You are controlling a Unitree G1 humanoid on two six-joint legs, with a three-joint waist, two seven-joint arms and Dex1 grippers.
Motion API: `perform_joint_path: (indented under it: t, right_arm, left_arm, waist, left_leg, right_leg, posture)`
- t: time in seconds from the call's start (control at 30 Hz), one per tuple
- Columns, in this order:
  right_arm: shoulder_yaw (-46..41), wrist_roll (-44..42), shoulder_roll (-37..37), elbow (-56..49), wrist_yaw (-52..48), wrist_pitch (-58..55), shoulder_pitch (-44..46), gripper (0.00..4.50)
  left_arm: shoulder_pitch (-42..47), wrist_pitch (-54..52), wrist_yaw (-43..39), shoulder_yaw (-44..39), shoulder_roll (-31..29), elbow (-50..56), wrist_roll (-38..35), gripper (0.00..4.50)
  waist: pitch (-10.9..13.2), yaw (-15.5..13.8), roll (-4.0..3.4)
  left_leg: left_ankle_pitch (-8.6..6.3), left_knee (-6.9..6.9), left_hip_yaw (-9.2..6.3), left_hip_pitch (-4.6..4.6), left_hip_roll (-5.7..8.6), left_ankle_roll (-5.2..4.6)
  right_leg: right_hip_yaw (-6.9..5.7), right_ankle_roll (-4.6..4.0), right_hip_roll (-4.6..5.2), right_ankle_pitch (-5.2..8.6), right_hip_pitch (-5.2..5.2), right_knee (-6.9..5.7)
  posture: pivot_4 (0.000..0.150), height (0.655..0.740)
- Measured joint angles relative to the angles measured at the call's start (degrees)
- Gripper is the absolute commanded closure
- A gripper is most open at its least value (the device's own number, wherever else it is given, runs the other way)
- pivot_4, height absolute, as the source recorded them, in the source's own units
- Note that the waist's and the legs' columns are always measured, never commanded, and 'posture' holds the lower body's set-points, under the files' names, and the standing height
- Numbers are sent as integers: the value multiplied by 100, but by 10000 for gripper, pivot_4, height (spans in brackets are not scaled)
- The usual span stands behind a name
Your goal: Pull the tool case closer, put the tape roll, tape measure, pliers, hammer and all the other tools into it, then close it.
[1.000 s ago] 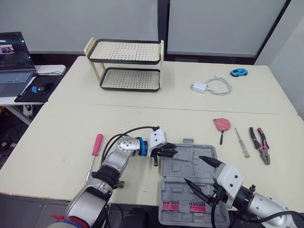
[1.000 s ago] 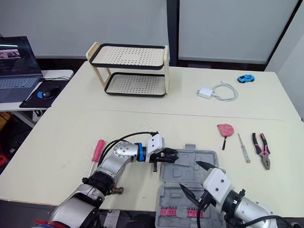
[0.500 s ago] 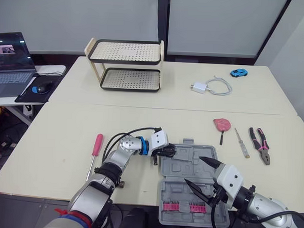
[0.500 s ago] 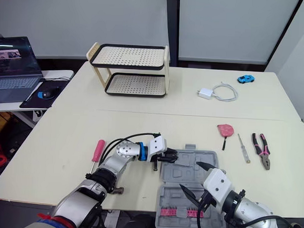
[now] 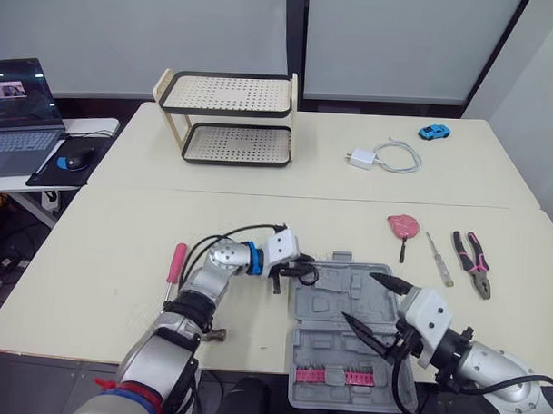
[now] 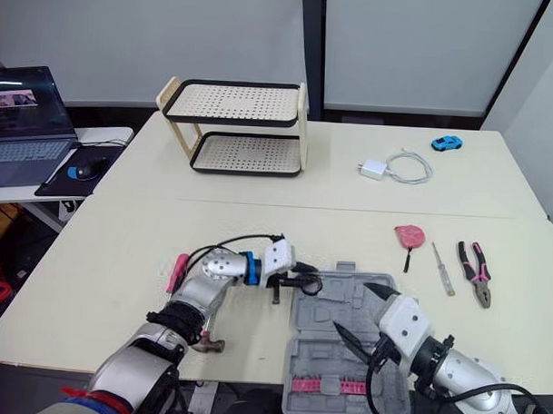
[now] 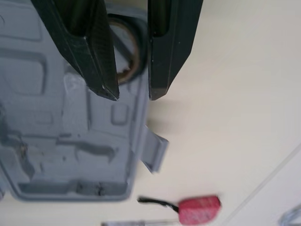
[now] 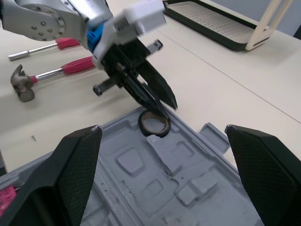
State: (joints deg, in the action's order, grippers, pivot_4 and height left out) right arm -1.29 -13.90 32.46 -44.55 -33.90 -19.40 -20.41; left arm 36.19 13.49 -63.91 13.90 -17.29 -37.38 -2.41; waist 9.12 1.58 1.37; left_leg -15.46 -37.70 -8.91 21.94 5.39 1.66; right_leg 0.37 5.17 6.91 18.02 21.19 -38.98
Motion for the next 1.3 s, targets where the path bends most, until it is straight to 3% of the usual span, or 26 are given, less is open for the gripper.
perform_joint_path:
  t: [0.1,0.4,0.63,0.8,1.03,1.3]
  right_arm:
    - [-583,-362,34,136,-111,2,107,0]
    - [-2650,-1098,512,1438,-765,178,78,0]
    - [-3932,-1205,771,3083,-1106,597,38,0]
    - [-4266,-1053,886,4388,-1173,998,43,0]
    - [-4267,-869,1155,5500,-1116,1333,343,0]
    - [-4282,-740,1235,5752,-964,1511,397,0]
  left_arm:
    - [-111,-432,-204,-294,-391,766,-380,29226]
    - [-833,-1506,181,-1763,-1989,1699,-1057,233]
    - [-1845,-1443,957,-3066,-2728,973,-1179,233]
    - [-2354,-1256,1502,-3699,-2840,321,-1236,233]
    - [-2590,-1033,1834,-3907,-2857,-249,-1264,233]
    - [-2576,-921,2095,-3978,-2836,-60,-1348,233]
  waist:
    - [-1,14,-2]
    - [3,7,-8]
    - [3,8,-9]
    - [3,-3,-9]
    - [2,-2,-11]
    - [1,6,-11]
  left_leg:
    - [0,1,-1,-2,-1,0]
    - [-12,4,-4,-5,-1,-19]
    - [-13,23,5,-12,0,-22]
    - [-14,31,15,-17,0,-22]
    - [-13,55,34,-27,-2,-22]
    - [-13,63,44,-29,-7,-21]
  right_leg:
    - [0,0,-1,0,0,0]
    - [2,-1,-1,0,0,0]
    - [9,-2,4,0,3,3]
    - [15,-2,8,0,4,5]
    - [29,-2,11,0,11,5]
    - [39,-2,10,0,16,5]
  posture:
    - [1500,7400]
    - [1500,7400]
    - [1500,7400]
    - [1500,7400]
    - [1500,7400]
    - [1500,7400]
